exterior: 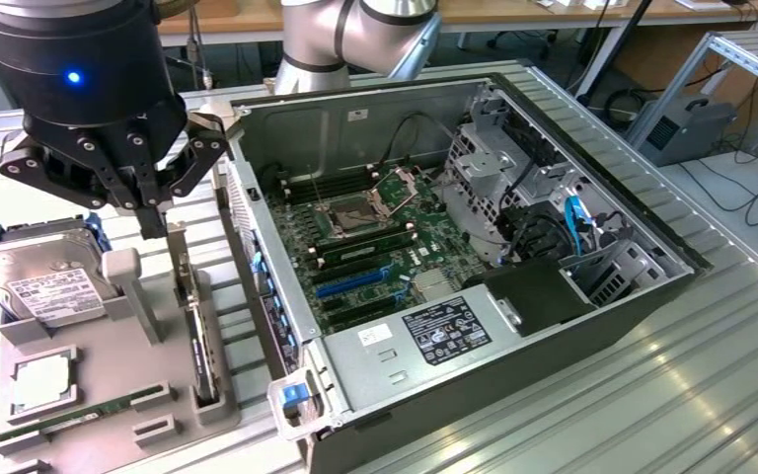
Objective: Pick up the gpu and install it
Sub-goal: 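Reach for the gpu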
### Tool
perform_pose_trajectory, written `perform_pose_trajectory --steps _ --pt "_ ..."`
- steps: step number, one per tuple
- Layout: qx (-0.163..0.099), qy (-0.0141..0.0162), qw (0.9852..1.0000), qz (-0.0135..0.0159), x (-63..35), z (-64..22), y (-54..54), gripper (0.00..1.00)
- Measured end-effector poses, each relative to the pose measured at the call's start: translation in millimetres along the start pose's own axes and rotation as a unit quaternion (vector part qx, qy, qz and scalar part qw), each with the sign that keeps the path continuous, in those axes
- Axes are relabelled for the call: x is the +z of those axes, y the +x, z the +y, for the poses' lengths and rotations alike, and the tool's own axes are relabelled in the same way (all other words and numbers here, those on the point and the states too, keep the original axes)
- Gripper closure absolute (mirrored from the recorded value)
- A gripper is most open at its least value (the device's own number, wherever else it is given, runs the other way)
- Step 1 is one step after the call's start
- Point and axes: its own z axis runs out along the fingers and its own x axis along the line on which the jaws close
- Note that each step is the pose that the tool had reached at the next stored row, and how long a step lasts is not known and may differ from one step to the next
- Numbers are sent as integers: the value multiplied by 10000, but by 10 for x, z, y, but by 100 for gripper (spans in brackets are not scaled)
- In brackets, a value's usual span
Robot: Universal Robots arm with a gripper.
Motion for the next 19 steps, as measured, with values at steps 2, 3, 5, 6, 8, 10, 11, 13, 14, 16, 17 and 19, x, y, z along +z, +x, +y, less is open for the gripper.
perform_pose_trajectory --steps 2,3,5,6,8,10,11,13,14,16,17,19 --pt "0 0 10000 0 0 0 0 89" --pt "0 0 10000 0 1 0 0 89" --pt "-1 0 10000 0 4 -9 -1 89" --pt "-1 0 10000 0 3 -18 -2 89" --pt "0 0 10000 0 2 -55 -4 89" --pt "0 0 10000 0 2 -61 -4 89" --pt "0 0 10000 0 2 -62 -5 89" --pt "0 0 10000 0 2 -62 -4 89" --pt "0 0 10000 0 2 -62 -5 89" --pt "0 0 10000 0 2 -62 -5 89" --pt "0 0 10000 0 2 -62 -5 89" --pt "0 0 10000 0 2 -62 -5 89"
